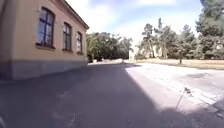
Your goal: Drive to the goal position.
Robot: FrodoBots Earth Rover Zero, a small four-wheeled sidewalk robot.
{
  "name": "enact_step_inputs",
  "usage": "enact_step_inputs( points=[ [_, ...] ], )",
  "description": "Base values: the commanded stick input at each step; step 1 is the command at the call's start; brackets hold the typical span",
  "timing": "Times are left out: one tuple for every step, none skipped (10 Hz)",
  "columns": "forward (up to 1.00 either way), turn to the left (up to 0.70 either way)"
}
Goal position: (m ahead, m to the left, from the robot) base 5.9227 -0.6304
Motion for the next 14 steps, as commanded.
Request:
enact_step_inputs(
  points=[
    [0.70, 0.00],
    [0.70, 0.00],
    [0.70, 0.00],
    [0.70, 0.01],
    [0.70, 0.06],
    [0.70, 0.11],
    [0.70, 0.13],
    [0.70, 0.14],
    [0.70, 0.14],
    [0.70, 0.14],
    [0.70, 0.00],
    [0.70, 0.00],
    [0.70, 0.00],
    [0.70, 0.00]
  ],
)
